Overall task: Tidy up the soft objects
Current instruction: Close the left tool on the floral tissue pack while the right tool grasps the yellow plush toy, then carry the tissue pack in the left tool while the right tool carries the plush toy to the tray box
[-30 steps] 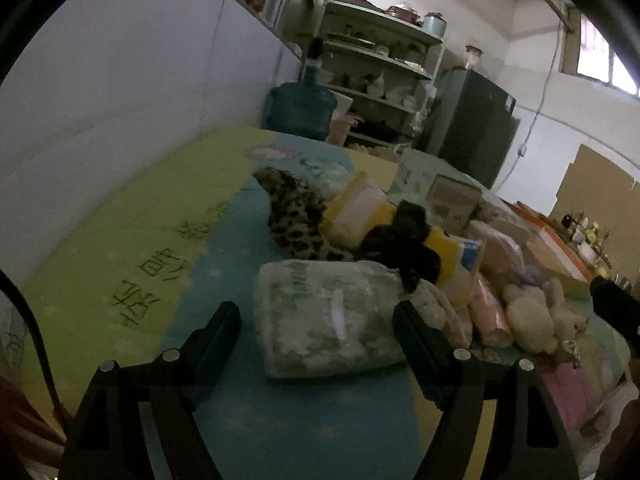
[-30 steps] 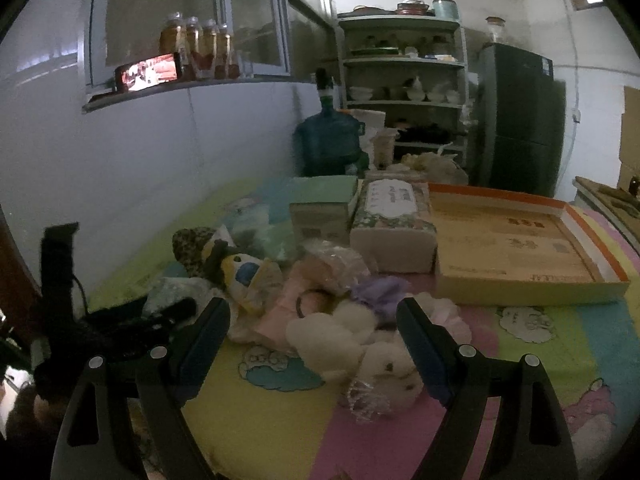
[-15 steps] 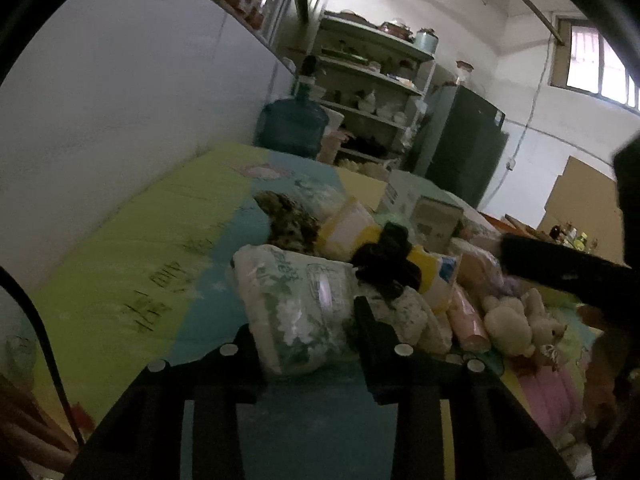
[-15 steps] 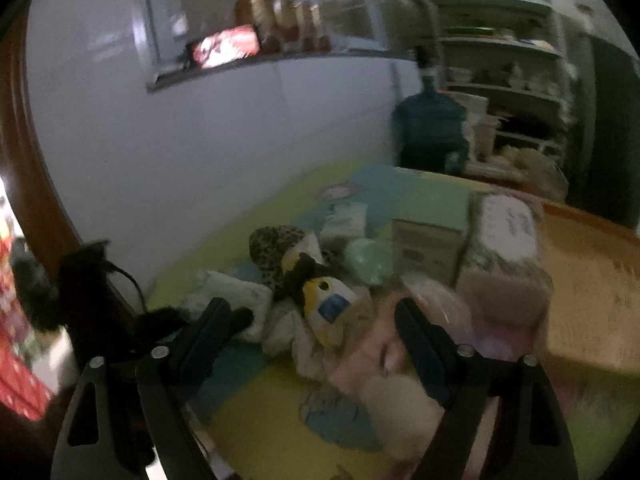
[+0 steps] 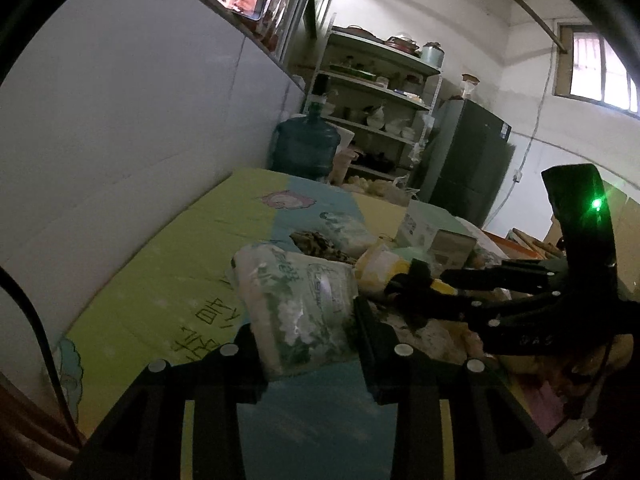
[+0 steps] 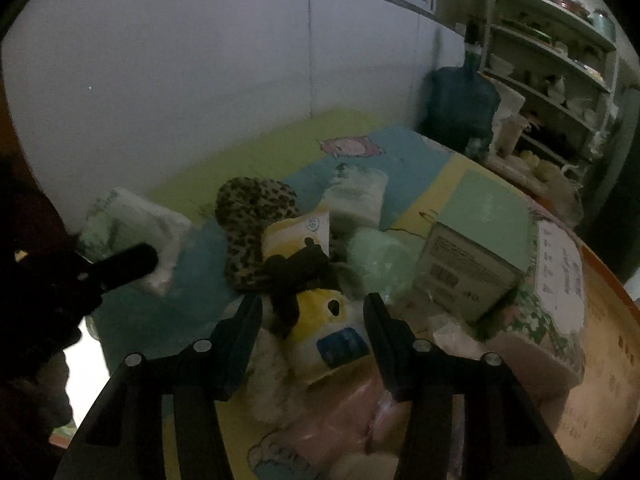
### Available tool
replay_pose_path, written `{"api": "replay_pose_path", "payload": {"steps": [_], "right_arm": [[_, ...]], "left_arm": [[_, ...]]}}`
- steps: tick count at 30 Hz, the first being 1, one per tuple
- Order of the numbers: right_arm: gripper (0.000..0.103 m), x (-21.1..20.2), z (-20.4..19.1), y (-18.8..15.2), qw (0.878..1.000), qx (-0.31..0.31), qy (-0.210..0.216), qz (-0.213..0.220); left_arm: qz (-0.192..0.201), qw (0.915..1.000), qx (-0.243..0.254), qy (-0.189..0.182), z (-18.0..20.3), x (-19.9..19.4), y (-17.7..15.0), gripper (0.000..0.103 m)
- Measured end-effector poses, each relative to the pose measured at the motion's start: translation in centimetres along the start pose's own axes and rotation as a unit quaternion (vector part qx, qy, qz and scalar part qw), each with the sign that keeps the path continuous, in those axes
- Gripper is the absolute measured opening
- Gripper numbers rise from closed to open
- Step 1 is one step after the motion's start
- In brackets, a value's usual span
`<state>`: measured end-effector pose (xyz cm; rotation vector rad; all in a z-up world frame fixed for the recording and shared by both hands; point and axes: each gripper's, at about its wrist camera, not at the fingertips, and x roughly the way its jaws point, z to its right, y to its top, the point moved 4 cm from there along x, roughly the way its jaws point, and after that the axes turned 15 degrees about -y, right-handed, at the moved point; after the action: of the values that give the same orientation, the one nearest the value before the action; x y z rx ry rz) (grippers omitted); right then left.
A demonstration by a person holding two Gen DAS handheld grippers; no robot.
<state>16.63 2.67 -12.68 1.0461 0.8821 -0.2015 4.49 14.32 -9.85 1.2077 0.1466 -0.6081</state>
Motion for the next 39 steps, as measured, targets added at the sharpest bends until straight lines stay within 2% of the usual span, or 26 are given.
{"api": "replay_pose_path", "payload": {"steps": [4, 10, 15, 22, 31, 39], "right_arm": [[0.051, 1.1, -0.3, 0.0, 1.000, -0.015, -0.007, -0.015], [0.046, 1.3, 0.0, -0.2, 1.000, 0.005, -0.002, -0.022], [0.044, 0.5, -0.4, -0.2, 1.000, 0.008, -0.008, -0.007], [0.043, -1.7, 0.9, 0.0, 0.998, 0.056, 0.001, 0.020], [0.043, -5.9, 4.2, 0.6, 0.987, 0.139, 0.007, 0.078], [0.043, -8.9, 6.2, 0.2, 0.980, 0.168, 0.005, 0.103]], "left_arm": [[-0.003, 1.0000, 0.002, 0.006, -0.2, 0.5, 0.2, 0.037], [-0.002, 1.0000, 0.003, 0.008, -0.1, 0.7, 0.3, 0.037], [0.003, 1.0000, 0.005, 0.006, -0.1, 0.6, 0.8, 0.037], [0.014, 0.9999, 0.010, 0.002, 0.3, -0.1, 1.2, 0.037], [0.028, 0.9993, 0.024, -0.004, 1.8, -1.0, 2.3, 0.037], [0.039, 0.9982, 0.040, -0.020, 4.1, -0.8, 3.4, 0.037]]}}
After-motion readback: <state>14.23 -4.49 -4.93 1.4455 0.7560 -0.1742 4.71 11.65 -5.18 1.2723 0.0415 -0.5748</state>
